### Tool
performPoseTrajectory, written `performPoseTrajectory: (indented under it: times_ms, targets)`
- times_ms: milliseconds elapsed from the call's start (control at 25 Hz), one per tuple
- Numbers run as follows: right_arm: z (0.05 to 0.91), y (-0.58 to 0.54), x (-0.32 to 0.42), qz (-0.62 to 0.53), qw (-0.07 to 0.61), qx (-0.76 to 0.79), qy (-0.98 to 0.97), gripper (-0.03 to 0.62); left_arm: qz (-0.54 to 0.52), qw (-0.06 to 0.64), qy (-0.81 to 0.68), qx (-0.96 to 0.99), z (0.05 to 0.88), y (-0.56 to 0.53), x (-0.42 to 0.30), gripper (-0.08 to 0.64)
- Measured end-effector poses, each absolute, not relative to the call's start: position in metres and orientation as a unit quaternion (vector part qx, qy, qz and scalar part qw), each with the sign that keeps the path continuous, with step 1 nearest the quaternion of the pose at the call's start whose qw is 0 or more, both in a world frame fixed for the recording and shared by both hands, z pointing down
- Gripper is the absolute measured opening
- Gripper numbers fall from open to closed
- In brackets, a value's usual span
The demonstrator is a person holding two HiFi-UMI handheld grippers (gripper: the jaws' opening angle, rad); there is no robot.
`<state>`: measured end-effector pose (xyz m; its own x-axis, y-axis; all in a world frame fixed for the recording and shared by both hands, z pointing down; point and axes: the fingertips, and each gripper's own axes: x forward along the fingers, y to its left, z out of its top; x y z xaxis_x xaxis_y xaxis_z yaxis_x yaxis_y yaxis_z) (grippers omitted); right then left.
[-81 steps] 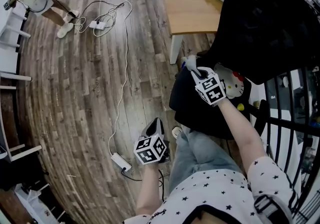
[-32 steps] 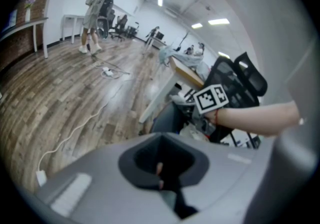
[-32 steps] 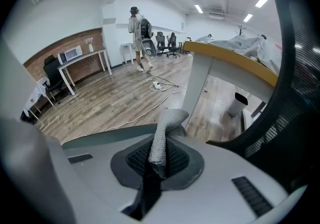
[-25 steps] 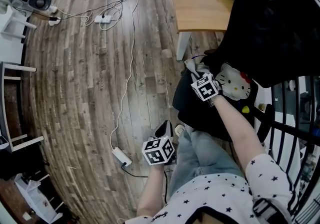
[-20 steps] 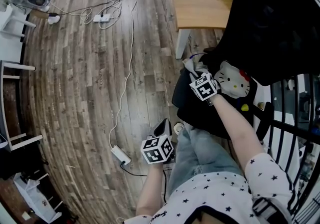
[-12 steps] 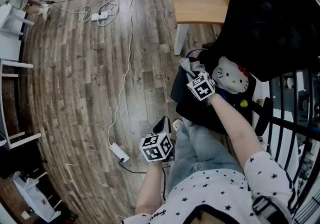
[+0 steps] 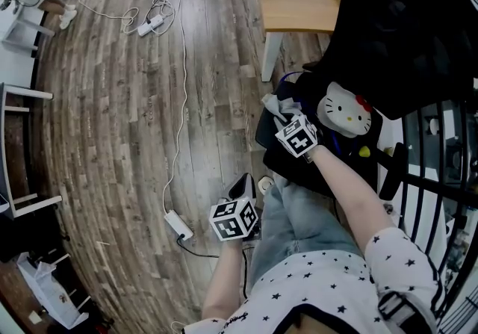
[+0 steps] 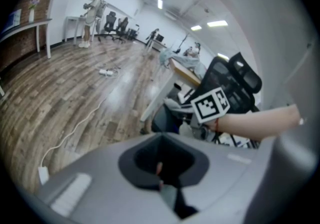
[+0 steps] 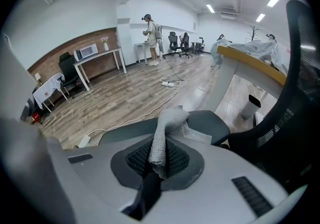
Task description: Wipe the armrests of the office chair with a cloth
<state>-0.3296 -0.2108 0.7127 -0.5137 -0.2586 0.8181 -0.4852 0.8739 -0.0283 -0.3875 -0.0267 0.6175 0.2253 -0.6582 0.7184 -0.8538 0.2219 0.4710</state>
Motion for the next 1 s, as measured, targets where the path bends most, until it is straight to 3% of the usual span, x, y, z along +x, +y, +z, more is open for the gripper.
performPoseTrajectory:
  times_ms: [1000]
  targets:
    - [0.708,-0.144,-0.344,0.137,0.433,0.161,-0.876,0.026,0.092,0.48,-0.625,0.609,0.608,-0.008,-0.365,0.003]
